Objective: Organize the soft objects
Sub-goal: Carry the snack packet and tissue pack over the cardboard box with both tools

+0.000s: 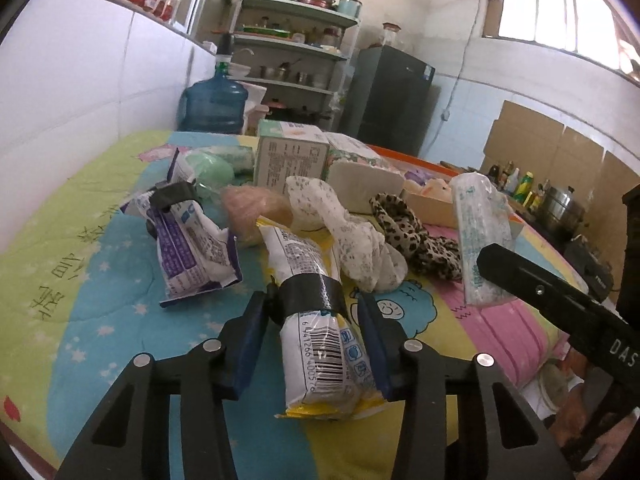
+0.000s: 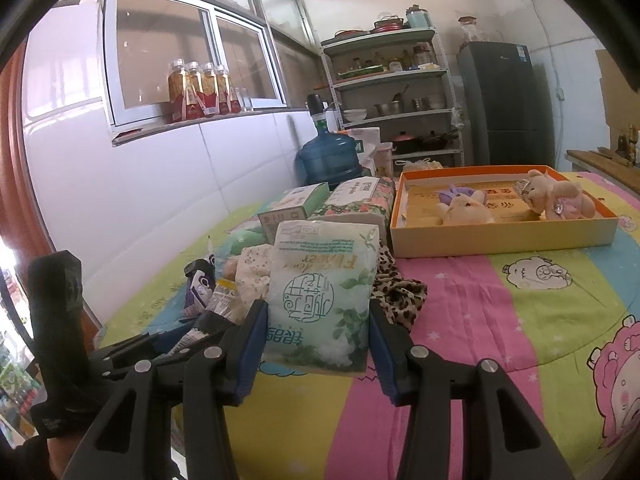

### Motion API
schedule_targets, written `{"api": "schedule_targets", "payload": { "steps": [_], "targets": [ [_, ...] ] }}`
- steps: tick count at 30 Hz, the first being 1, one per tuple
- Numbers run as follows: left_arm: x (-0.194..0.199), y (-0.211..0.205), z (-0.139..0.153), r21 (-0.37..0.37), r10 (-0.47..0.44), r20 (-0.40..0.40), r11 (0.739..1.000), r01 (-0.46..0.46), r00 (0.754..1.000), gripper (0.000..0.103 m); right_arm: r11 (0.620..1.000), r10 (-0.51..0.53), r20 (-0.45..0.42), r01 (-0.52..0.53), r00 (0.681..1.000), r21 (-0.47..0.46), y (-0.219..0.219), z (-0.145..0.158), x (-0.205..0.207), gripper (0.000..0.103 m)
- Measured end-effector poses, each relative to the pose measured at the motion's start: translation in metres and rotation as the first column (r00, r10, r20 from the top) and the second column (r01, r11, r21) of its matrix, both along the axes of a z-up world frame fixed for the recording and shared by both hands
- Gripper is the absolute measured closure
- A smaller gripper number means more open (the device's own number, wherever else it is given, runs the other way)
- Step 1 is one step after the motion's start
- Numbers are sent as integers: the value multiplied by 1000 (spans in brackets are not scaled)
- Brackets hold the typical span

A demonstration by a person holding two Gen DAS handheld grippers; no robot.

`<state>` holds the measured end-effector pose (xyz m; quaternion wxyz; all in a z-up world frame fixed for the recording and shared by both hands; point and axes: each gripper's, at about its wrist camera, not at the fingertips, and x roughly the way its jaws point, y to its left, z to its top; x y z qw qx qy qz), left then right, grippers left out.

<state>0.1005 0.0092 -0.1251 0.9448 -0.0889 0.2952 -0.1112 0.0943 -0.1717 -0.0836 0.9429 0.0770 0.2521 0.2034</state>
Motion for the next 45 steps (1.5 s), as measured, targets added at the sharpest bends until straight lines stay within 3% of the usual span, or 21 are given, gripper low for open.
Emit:
{"api": "schedule_targets", "payload": {
  "steps": [1, 3, 25, 45],
  "targets": [
    [-1, 1, 2, 1, 4, 7, 1000, -4, 1000, 56, 1000, 3, 2, -3, 1000, 1, 1, 1, -1, 54],
    [-7, 3, 5, 8, 16, 26, 1000, -17, 1000, 68, 1000, 5, 6, -5, 1000, -1, 1, 2, -1, 54],
    [-38, 27, 45, 6, 76, 164, 997, -78, 984, 69, 999, 42, 29, -42, 999, 1, 8, 10, -9, 54],
    [-17, -27, 88, 16, -82, 219, 997, 80, 972, 69, 997, -73, 68, 72, 995, 12, -36, 27, -7, 54]
  ]
}}
